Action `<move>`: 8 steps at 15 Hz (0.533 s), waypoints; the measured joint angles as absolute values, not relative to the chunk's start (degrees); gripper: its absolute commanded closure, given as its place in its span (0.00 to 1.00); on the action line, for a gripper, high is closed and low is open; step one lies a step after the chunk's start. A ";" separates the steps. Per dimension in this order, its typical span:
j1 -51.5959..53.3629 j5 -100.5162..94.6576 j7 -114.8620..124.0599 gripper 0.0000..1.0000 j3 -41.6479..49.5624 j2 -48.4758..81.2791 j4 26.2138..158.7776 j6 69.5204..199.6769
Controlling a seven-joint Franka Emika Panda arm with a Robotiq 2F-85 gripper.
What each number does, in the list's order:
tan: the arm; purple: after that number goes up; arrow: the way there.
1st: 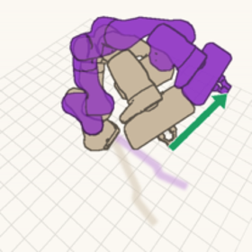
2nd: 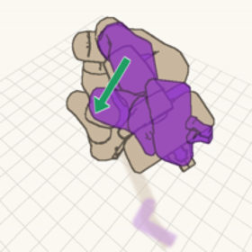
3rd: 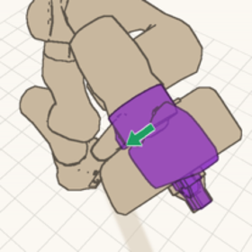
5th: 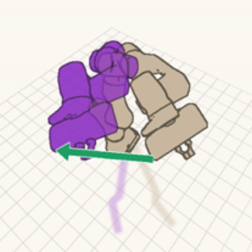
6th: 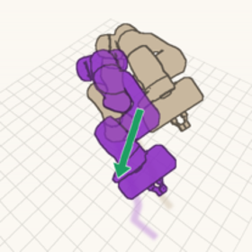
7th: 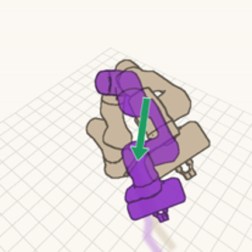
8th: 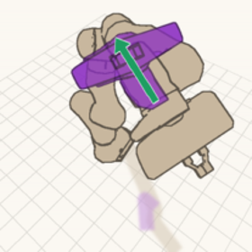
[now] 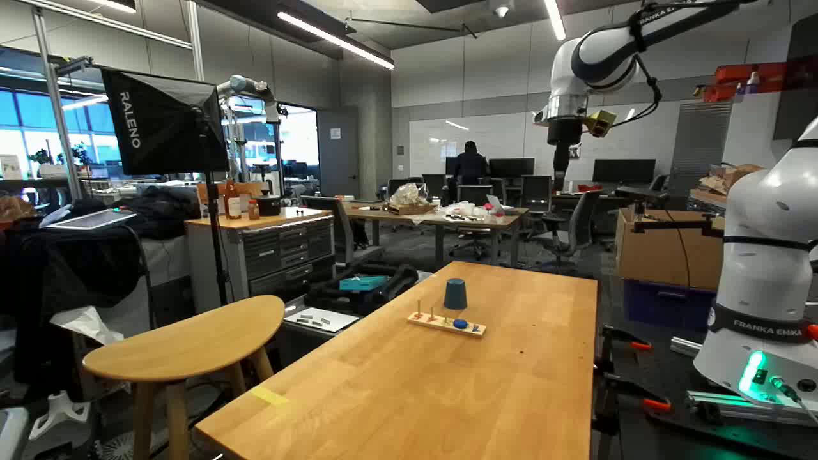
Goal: Remove the blue ring from the wooden stand and place it on the table
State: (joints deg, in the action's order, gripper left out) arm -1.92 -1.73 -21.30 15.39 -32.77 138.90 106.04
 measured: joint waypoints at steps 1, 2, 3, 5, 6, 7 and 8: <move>-1.92 -1.73 -21.30 0.00 15.39 -32.78 138.73 106.08; -1.92 -1.73 -21.30 0.00 15.39 -32.79 138.51 106.08; -1.92 -1.73 -21.30 0.00 15.39 -32.82 138.40 106.08; -1.92 -1.73 -21.30 0.00 15.36 -32.82 138.48 106.08; -1.92 -1.73 -21.30 0.00 15.20 -32.75 138.69 106.32; -1.92 -1.99 -21.26 0.00 14.66 -32.48 139.17 107.96; -1.91 -2.40 -21.06 0.00 13.65 -31.87 140.01 110.97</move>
